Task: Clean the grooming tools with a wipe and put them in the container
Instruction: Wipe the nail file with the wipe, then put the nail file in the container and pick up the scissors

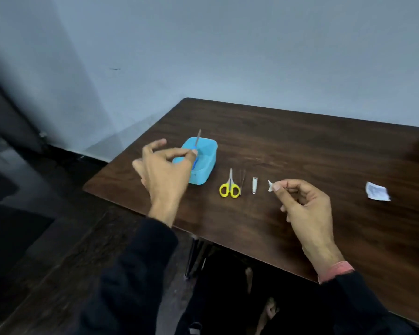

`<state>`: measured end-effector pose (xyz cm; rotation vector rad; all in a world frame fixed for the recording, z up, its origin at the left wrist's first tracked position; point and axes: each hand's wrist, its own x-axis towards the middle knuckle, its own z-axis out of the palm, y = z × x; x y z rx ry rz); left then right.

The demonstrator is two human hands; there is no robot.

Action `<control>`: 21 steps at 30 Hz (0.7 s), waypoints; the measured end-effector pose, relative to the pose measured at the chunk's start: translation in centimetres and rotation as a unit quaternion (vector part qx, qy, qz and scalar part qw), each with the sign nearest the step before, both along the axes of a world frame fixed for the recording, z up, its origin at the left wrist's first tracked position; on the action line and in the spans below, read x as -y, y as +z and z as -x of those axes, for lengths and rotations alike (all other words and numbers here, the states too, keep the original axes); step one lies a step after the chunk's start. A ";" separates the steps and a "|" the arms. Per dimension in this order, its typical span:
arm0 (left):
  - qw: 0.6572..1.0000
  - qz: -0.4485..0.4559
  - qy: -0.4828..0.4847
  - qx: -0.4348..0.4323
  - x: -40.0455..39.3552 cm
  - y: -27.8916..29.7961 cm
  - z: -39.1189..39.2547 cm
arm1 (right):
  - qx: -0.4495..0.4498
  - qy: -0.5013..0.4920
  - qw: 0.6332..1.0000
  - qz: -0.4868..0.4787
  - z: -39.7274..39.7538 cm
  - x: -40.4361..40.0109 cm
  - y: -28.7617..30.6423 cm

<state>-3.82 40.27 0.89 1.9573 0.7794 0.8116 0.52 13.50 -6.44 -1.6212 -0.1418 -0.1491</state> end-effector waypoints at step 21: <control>0.887 -0.226 -0.035 -0.400 -3.4 1.0 -6.5 | 0.021 0.009 0.997 0.070 -0.3 -2.9 0.1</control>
